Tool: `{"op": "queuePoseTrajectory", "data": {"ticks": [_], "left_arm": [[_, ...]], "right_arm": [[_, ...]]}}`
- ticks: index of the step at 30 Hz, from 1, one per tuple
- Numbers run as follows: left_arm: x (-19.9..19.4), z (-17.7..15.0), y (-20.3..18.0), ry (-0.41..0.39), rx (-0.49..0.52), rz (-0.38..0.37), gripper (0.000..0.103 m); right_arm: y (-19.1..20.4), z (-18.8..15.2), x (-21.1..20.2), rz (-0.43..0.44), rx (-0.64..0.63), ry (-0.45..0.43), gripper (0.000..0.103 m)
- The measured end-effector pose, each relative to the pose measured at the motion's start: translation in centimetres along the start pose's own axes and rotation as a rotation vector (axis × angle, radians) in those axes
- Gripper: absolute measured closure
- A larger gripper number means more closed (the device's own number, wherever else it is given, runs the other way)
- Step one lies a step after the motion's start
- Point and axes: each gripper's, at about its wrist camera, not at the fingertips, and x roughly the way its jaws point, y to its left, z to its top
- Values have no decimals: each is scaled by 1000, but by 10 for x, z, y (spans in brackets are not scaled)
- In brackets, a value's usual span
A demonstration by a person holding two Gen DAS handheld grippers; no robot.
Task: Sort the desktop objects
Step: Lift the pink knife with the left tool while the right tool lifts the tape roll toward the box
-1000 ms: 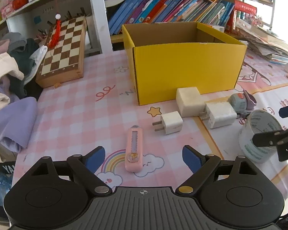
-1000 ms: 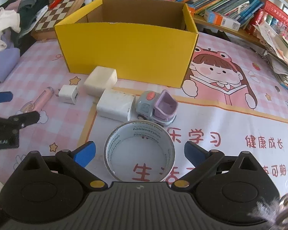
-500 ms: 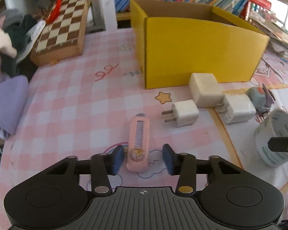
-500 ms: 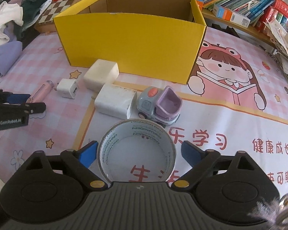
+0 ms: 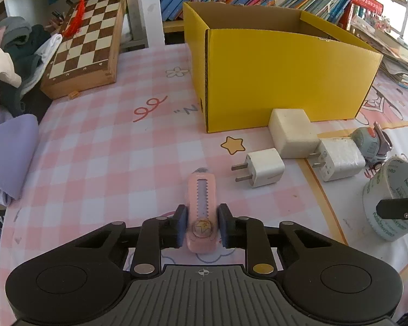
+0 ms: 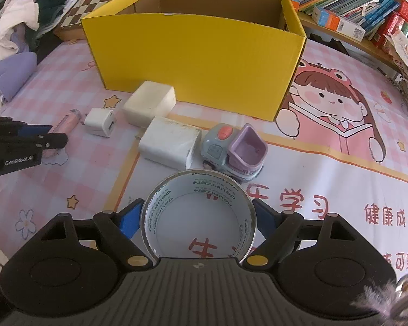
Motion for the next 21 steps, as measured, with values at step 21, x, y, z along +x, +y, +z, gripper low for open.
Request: {"op": "queuePoseTrajectory", "data": {"ticks": [21], "left_arm": [[-57, 21, 5, -179, 7, -53, 80]], "right_arm": [[4, 15, -45, 20, -16, -107, 21]]}}
